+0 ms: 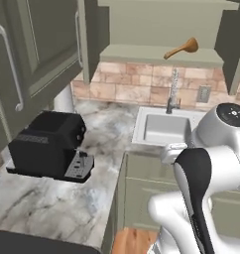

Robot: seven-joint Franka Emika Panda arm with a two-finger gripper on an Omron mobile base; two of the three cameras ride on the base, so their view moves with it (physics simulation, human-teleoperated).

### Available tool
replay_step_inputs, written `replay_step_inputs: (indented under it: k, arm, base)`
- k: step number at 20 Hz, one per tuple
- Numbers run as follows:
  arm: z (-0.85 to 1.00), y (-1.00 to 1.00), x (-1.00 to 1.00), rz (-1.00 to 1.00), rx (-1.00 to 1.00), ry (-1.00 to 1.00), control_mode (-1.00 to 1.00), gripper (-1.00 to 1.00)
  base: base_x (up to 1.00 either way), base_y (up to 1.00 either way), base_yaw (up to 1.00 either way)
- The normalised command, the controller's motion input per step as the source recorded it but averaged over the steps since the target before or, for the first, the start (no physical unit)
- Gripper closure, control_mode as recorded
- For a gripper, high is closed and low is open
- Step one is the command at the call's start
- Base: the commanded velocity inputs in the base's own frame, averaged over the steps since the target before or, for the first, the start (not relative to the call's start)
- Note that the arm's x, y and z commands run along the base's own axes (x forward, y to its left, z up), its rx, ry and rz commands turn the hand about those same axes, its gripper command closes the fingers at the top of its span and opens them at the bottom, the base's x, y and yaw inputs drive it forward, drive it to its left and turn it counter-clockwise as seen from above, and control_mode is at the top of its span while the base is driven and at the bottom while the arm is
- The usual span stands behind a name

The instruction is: Organize the utensils by type. Pick up the wooden spoons from the counter and place them in the open cabinet. Then pick up the metallic utensils from the counter and place them in the open drawer.

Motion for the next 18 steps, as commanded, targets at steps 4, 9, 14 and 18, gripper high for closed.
replay_step_inputs:
  k: [4,9,14,18]
  arm:
    - [0.00,0.00,0.00,0.00,0.00,0.00,1.00,-1.00]
    - [0.00,0.00,0.00,0.00,0.00,0.00,1.00,-1.00]
    - [0.00,0.00,0.00,0.00,0.00,0.00,1.00,-1.00]
    - [0.00,0.00,0.00,0.00,0.00,0.00,1.00,-1.00]
  base:
    - [-0.54,-0.31,0.40]
    - [-0.44,-0.14,0.47]
    - [-0.41,-0.06,0.59]
    - [-0.39,-0.04,0.62]
